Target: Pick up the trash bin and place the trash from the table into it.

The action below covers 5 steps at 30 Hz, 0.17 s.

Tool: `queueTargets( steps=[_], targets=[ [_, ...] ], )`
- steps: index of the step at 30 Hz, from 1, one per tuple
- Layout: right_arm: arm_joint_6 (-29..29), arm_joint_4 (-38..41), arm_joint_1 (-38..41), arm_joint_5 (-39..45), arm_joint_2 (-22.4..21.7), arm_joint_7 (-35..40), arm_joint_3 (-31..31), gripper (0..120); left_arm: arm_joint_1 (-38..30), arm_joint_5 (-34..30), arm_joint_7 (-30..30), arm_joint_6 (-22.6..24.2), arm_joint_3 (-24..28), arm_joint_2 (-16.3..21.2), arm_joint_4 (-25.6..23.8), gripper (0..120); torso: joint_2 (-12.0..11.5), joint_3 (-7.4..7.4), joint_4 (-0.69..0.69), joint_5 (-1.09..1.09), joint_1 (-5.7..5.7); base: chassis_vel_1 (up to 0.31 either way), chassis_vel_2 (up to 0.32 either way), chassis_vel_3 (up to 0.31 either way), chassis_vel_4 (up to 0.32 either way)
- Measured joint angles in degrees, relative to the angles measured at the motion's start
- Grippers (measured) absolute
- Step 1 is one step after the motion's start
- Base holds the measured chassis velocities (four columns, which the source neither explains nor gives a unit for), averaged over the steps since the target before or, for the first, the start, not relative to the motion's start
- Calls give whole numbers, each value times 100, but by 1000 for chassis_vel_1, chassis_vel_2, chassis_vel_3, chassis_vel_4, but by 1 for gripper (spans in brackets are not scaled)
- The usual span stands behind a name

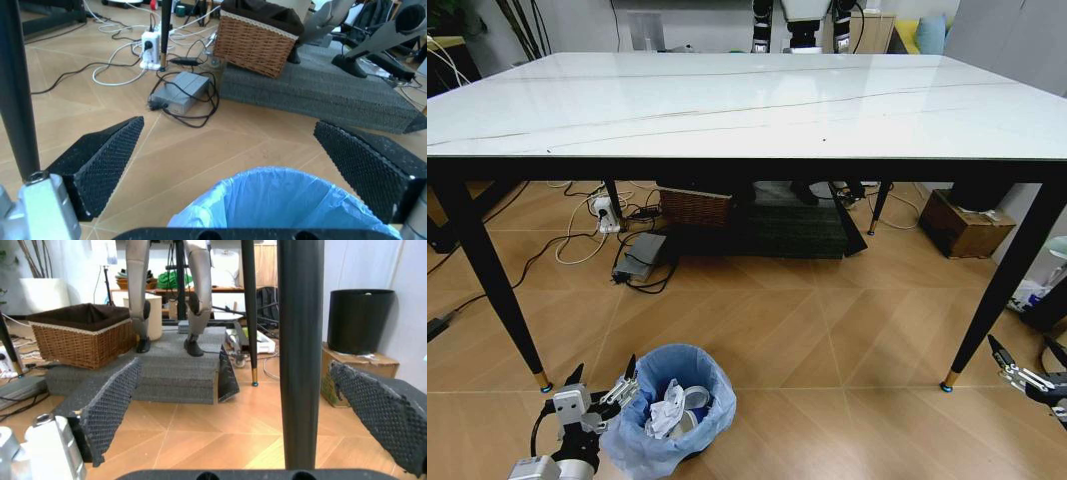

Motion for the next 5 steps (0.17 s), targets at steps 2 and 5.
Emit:
queueTargets(
  steps=[2, 5],
  targets=[
    [0, 0, 0, 0, 0, 0, 0, 100, 0, 0, 0, 0, 0, 0, 0, 100, 0, 0, 0, 0, 0, 0, 0, 0, 0],
    [0, 0, 0, 0, 0, 0, 0, 100, 0, 0, 1, 0, 0, 0, 0, 100, 0, 0, 0, 0, 0, 0, 0, 0, 0]
  ],
)
